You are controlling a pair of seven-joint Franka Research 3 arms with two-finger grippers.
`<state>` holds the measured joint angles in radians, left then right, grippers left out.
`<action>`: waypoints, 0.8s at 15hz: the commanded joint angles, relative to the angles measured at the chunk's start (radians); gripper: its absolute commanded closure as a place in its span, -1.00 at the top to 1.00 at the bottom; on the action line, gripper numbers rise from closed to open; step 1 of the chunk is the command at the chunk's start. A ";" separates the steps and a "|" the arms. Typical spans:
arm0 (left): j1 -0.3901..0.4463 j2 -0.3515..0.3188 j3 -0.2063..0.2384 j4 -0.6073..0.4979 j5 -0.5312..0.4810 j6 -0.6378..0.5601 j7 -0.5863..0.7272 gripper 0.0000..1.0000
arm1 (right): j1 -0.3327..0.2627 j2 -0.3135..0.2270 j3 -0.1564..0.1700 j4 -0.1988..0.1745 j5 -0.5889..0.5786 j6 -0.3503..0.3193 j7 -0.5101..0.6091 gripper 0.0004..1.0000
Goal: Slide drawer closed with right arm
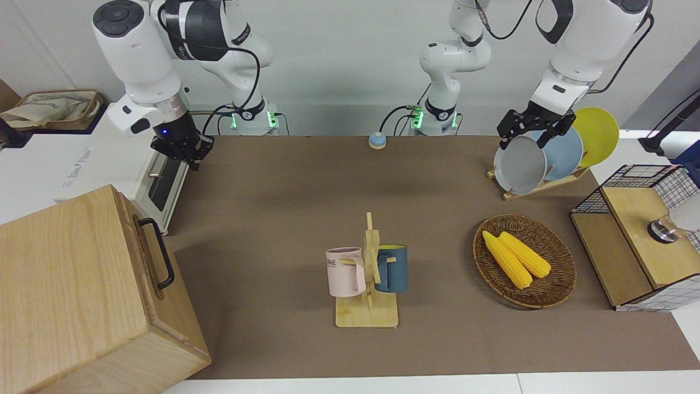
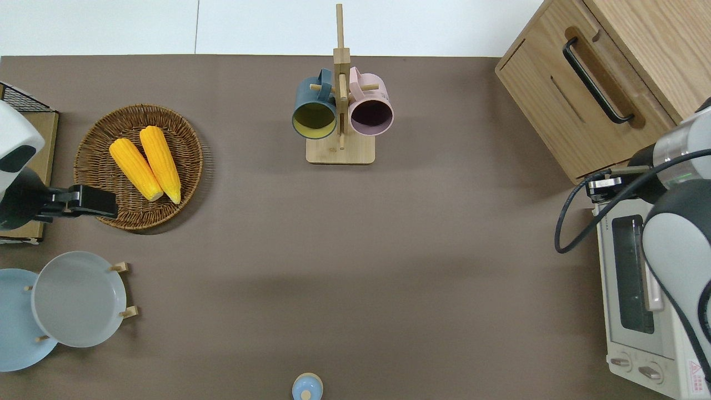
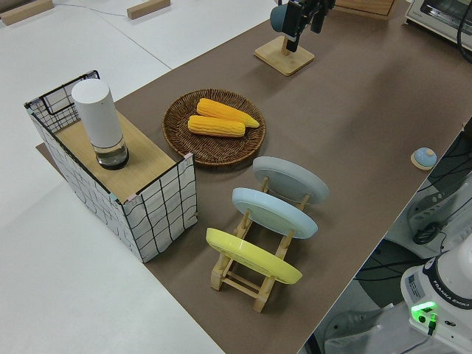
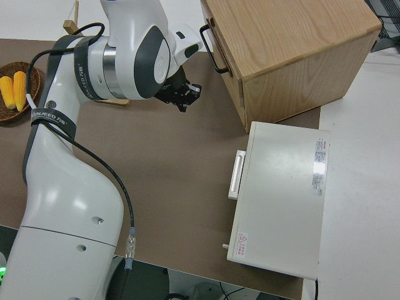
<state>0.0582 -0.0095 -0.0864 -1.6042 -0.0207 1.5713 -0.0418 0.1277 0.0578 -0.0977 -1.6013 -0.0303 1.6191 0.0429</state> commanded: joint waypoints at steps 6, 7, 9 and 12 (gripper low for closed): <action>-0.005 -0.010 0.005 -0.005 0.012 -0.013 0.010 1.00 | 0.001 -0.004 0.010 0.052 0.044 -0.044 0.018 0.98; -0.005 -0.010 0.005 -0.005 0.012 -0.013 0.010 0.99 | 0.003 -0.004 0.010 0.052 0.046 -0.044 0.020 0.98; -0.005 -0.010 0.004 -0.005 0.012 -0.013 0.010 1.00 | 0.015 0.002 0.010 0.052 0.038 -0.044 0.022 0.98; -0.005 -0.010 0.004 -0.005 0.012 -0.013 0.008 1.00 | 0.024 0.013 0.010 0.073 0.039 -0.045 0.019 0.98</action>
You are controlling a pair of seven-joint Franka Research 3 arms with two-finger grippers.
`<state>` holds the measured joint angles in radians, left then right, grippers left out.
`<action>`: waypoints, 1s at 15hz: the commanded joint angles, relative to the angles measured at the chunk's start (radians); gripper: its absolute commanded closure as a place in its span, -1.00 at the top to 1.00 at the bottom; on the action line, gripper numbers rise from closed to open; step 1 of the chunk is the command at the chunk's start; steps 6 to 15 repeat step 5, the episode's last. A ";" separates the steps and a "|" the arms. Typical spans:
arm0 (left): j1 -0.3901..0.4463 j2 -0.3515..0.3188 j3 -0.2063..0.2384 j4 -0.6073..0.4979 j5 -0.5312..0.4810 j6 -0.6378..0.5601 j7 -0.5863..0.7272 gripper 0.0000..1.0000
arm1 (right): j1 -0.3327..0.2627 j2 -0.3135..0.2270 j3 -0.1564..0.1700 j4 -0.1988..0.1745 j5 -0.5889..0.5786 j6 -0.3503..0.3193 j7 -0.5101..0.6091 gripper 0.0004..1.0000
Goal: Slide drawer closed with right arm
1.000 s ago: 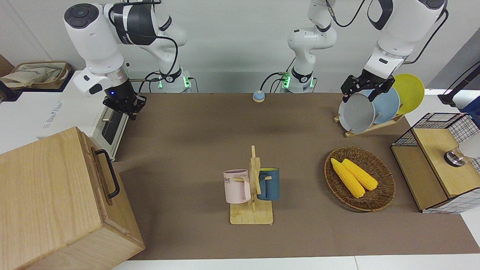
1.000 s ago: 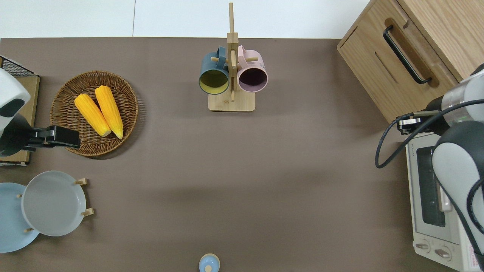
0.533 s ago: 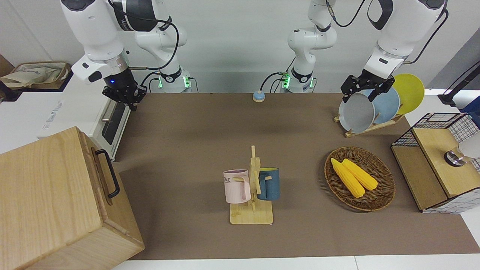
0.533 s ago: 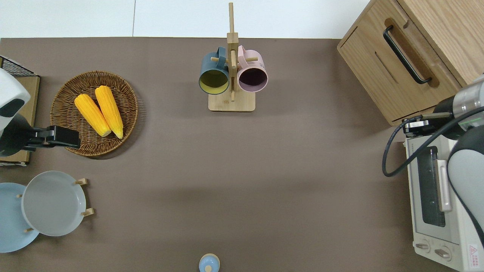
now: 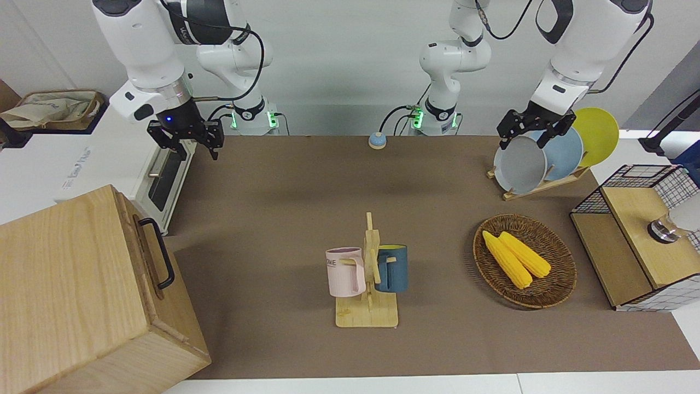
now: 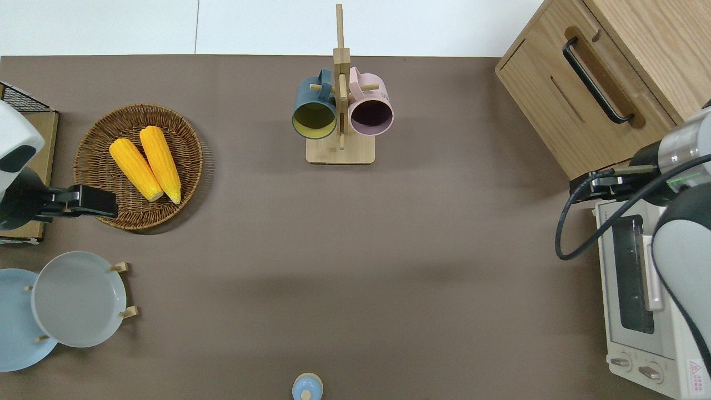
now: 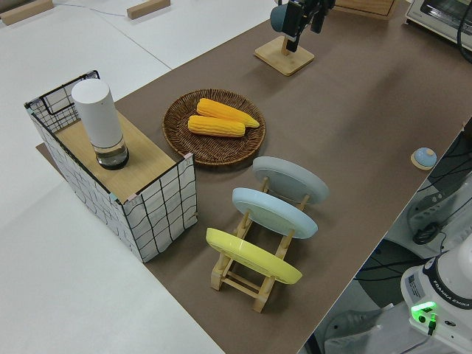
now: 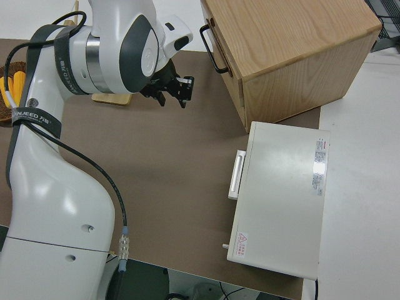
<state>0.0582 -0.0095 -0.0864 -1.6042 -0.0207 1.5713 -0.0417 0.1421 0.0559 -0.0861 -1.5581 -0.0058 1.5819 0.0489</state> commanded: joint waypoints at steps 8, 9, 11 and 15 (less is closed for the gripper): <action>-0.005 -0.010 0.005 -0.005 0.012 -0.013 0.010 0.99 | 0.011 0.025 -0.001 0.043 0.003 -0.013 0.011 0.98; -0.005 -0.010 0.005 -0.005 0.012 -0.013 0.010 0.99 | 0.011 0.025 -0.001 0.043 0.003 -0.013 0.011 0.98; -0.005 -0.010 0.005 -0.005 0.012 -0.013 0.010 0.99 | 0.011 0.025 -0.001 0.043 0.003 -0.013 0.011 0.98; -0.005 -0.010 0.005 -0.005 0.012 -0.013 0.010 0.99 | 0.011 0.025 -0.001 0.043 0.003 -0.013 0.011 0.98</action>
